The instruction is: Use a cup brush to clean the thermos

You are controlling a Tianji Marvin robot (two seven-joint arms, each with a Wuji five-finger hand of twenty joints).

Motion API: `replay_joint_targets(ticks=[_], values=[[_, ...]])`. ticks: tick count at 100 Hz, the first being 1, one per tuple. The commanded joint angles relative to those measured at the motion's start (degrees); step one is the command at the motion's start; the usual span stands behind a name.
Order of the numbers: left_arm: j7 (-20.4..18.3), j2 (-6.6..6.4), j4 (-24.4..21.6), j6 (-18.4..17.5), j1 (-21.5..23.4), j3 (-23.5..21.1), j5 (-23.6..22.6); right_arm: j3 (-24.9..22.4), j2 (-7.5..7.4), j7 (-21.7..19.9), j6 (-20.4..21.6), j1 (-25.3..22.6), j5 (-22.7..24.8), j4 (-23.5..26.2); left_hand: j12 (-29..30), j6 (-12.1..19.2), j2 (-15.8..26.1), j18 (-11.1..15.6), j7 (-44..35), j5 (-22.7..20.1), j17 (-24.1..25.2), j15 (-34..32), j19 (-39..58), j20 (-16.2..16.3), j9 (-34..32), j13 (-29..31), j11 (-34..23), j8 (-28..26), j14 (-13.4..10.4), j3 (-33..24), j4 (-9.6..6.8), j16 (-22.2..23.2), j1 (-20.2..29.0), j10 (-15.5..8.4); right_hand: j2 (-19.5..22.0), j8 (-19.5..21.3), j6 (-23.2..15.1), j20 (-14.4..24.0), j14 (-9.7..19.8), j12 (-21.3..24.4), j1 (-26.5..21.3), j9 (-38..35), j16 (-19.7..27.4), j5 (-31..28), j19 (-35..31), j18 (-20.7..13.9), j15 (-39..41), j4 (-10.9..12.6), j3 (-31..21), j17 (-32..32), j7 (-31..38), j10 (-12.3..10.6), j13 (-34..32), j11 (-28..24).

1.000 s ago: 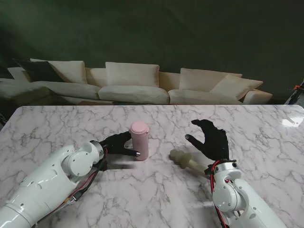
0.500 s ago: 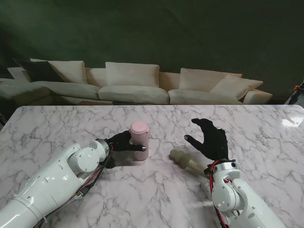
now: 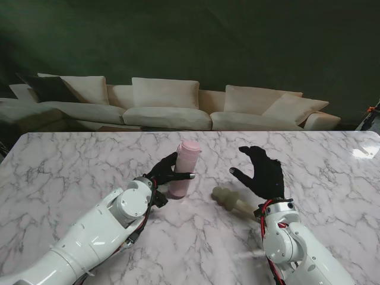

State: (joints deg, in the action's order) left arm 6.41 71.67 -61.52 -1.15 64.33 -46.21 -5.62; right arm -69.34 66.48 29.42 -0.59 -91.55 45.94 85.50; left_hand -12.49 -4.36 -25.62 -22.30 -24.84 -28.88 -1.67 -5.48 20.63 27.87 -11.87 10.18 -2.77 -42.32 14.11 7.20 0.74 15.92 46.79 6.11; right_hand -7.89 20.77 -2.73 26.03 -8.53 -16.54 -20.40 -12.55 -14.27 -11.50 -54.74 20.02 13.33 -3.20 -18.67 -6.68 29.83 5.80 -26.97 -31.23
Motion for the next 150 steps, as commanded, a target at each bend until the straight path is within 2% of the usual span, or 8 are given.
replay_joint_targets(ticks=[1,16,36,58,74,95,120,150], values=[[-1.1,1.81,-0.5,-0.9,0.8,0.3,1.1,0.1,0.21,0.0,-0.5,-0.1,0.0,-0.1,-1.3,8.1,5.2,-1.9,-11.0,-8.0,-1.2,-1.0,-0.4,1.6,-3.7,1.9,-1.8,-4.5,-0.6,-9.2,-6.63,0.0,13.9,-1.7,-1.2,0.6,0.5,-0.2,1.8,-0.1,-1.6,1.9,-1.0,2.6,1.1,-0.6,0.5,1.0,-0.8,1.3,-0.4,-0.1,1.7,-1.1],[0.6,1.4,-4.0,-2.5,2.3,-1.7,0.8,-0.1,0.21,0.1,-0.4,-0.3,0.0,0.1,-3.0,2.6,2.3,3.9,-25.1,-5.3,-4.6,-3.7,3.1,-0.2,-9.9,8.8,-4.8,-8.0,-0.6,-16.8,-9.2,0.7,15.5,0.8,-1.0,0.7,0.3,-0.2,1.8,0.0,-1.6,2.0,-0.9,2.3,1.2,-0.5,0.6,0.9,-0.7,1.3,-0.3,-0.1,1.7,-1.2],[-3.3,-3.03,-10.4,-6.5,4.1,-5.9,-9.3,-0.2,0.28,0.2,-0.2,-0.4,-0.3,0.3,-5.8,-3.5,-0.5,11.6,-36.4,-0.4,-13.2,-12.6,25.3,-2.7,-25.0,28.2,-10.9,-14.9,-1.4,-28.2,-11.86,3.0,15.5,5.5,-0.9,0.8,0.4,-0.1,1.2,0.0,-1.8,1.8,-0.9,2.2,1.1,-0.5,0.5,0.9,-0.7,0.9,-0.2,-0.2,1.7,-1.3],[-6.6,-7.01,-16.9,-15.7,8.8,-11.9,-20.6,-0.3,0.27,-0.5,0.2,-0.6,-0.8,0.6,-23.9,-3.9,1.0,17.2,-40.2,2.4,-25.3,-24.0,40.5,-1.7,-41.5,43.6,-13.0,-22.1,-5.2,-29.8,-6.51,14.6,20.3,3.8,-0.9,0.8,0.8,0.0,0.8,0.0,-1.8,1.0,-0.7,2.3,0.6,-0.6,0.3,1.0,-0.8,-0.1,-0.1,-0.3,1.2,-1.5],[-6.3,-8.31,-20.5,-22.3,13.3,-15.7,-26.0,-0.7,0.29,-1.2,1.1,-1.1,-1.6,1.5,-28.5,-1.5,2.0,18.0,-36.2,4.6,-27.6,-25.6,42.6,-1.5,-45.2,46.1,-10.2,-23.3,-5.9,-26.7,-5.34,16.6,22.5,2.9,-1.1,0.9,0.9,0.1,0.7,0.0,-1.7,-0.3,-0.7,2.3,-0.1,-1.0,0.7,1.0,-1.1,-1.3,0.1,-0.5,0.1,-1.8],[-6.5,-9.45,-21.8,-25.9,14.8,-17.1,-31.8,-1.2,0.11,-3.2,3.7,-2.2,-2.7,3.6,-30.9,1.7,3.6,18.6,-24.2,4.6,-27.7,-26.2,42.5,-1.4,-47.1,46.3,-8.9,-14.3,-7.0,-25.3,-4.71,17.4,24.0,-0.3,-1.7,0.8,1.6,0.2,0.4,-0.3,-1.0,-2.6,-1.0,2.2,-1.6,-1.5,1.7,0.9,-1.7,-3.7,0.3,-0.5,-1.8,-2.3],[-5.3,-9.46,-19.2,-24.7,13.3,-15.1,-34.0,-1.6,0.0,-5.7,6.4,-3.6,-4.7,6.8,-31.4,2.3,5.0,18.3,-11.6,-5.1,-27.0,-26.1,42.4,-0.8,-47.7,45.7,-7.9,3.8,-6.6,-23.7,-3.96,17.3,25.2,-2.0,-2.8,-0.2,3.1,-0.6,-1.0,-0.3,0.9,-4.5,-1.9,1.6,-5.6,-3.5,4.3,0.6,-3.6,-9.2,0.3,1.3,-5.5,-1.7],[-2.6,-9.17,-18.9,-25.3,13.3,-14.7,-35.6,0.4,-0.56,-12.3,5.3,-3.4,-7.4,10.3,-30.4,3.0,6.1,18.5,-13.4,-7.7,-27.2,-26.1,42.6,-0.7,-47.4,45.8,-8.5,4.1,-6.5,-23.8,-4.28,17.1,25.0,-2.3,-6.0,-4.0,6.8,-3.2,-4.0,0.6,5.2,-4.5,-3.2,3.0,-10.8,-4.8,7.8,0.0,-6.3,-16.6,-1.9,4.9,-9.4,1.1]])
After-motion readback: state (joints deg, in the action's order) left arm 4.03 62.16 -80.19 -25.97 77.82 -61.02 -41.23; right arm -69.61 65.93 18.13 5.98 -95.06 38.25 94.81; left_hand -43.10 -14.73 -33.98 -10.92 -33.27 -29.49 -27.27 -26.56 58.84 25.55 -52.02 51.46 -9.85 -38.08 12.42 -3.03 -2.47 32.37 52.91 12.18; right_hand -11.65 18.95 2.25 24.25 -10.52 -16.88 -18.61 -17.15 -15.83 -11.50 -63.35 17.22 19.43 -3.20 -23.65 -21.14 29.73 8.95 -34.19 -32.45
